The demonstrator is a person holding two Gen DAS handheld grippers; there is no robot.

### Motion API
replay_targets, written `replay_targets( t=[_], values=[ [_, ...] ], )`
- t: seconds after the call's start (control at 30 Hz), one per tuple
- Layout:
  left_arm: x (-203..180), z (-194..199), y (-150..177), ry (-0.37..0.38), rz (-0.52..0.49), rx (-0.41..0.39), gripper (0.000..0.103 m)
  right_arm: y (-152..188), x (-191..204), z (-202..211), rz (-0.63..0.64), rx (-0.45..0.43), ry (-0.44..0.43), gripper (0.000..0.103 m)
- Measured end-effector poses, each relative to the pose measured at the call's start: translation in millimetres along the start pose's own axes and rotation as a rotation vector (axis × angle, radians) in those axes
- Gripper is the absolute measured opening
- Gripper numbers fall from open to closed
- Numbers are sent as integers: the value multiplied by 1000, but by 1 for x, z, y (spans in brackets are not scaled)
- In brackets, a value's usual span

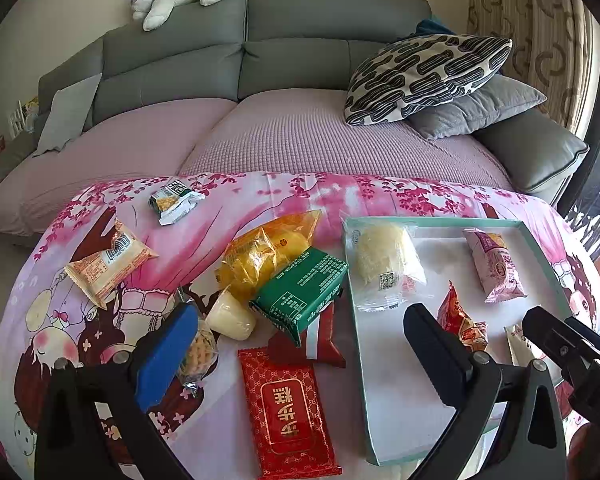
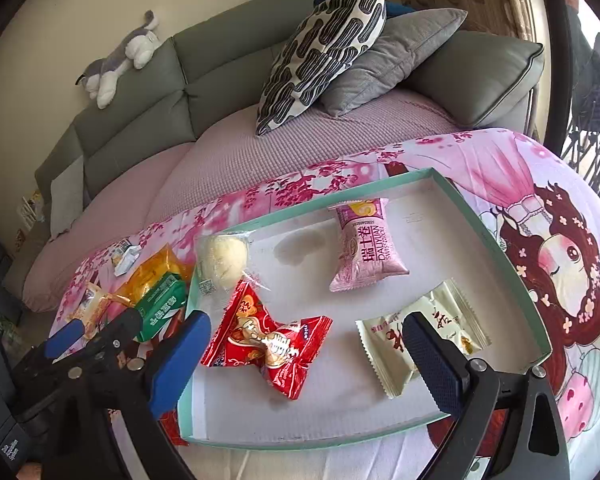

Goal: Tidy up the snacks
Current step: 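Lift both open tools away from the tray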

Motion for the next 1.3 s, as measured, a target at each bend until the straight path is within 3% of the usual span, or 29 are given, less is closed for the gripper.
replay_targets(
  t=[0.37,0.83,1.07,1.3],
  values=[
    [15,-4,2,-49,18,-16,103,5,17,-6,52,-18,-5,98],
    [55,7,13,-120,36,4,103,21,57,-11,163,28,34,98],
    [86,21,5,-135,102,-19,103,23,72,-13,175,31,31,98],
    [124,29,1,-164,173,-28,103,27,102,-16,198,39,-25,98]
  ],
)
Point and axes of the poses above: each gripper's, at about its wrist camera, not at the fingertips, and z roughly against the way its jaws point, x to its left, y to its underside, the point moved 10 cm from there along -z, roughly the way its jaws point, and after that the axes turned 11 degrees about z, right-handed, at the moved point
